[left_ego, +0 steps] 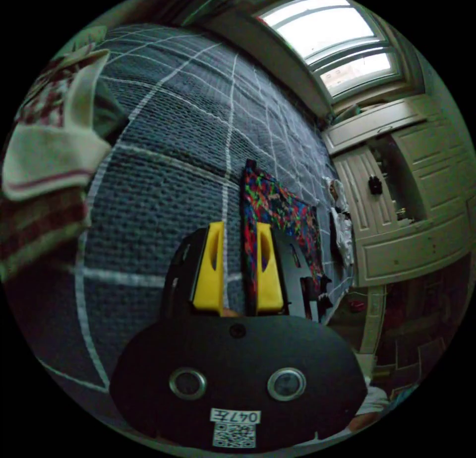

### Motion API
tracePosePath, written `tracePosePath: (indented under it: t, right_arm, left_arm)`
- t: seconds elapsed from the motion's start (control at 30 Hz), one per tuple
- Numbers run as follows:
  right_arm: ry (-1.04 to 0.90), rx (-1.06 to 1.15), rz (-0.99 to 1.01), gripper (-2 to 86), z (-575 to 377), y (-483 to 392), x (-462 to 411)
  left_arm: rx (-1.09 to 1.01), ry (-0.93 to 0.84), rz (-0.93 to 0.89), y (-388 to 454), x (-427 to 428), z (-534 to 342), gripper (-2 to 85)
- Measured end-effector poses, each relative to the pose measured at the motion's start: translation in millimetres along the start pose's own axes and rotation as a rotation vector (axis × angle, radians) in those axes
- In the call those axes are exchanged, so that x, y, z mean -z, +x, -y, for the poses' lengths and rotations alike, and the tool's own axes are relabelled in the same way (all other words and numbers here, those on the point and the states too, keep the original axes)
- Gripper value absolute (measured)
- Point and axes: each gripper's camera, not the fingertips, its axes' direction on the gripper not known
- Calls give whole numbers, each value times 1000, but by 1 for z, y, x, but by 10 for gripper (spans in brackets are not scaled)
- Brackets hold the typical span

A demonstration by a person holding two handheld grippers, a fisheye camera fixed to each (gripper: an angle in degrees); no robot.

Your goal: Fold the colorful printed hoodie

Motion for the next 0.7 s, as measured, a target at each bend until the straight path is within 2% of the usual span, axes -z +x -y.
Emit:
tracePosePath:
  t: [0.13,0.2,0.3,0.4,0.53,0.6,0.7]
  right_arm:
    - [-89,215,-111,104,1,-32,-1]
    - [-111,301,-186,115,3,-48,0]
    - [-110,460,-263,109,7,-76,-2]
    - [-190,598,-283,99,9,-100,-9]
    - [-240,751,-440,63,0,-121,-9]
    - [-253,804,-473,59,-1,-128,-10]
    - [-268,819,-484,51,1,-133,-8]
  left_arm:
    - [-11,-16,84,15,-36,53,104]
    - [-33,-41,100,22,-49,70,108]
    - [-70,-61,128,35,-61,90,114]
    - [-73,-64,82,45,-64,101,130]
    - [-144,-45,77,70,-63,109,136]
    - [-155,-59,104,80,-70,114,136]
    - [-103,-56,50,90,-84,127,135]
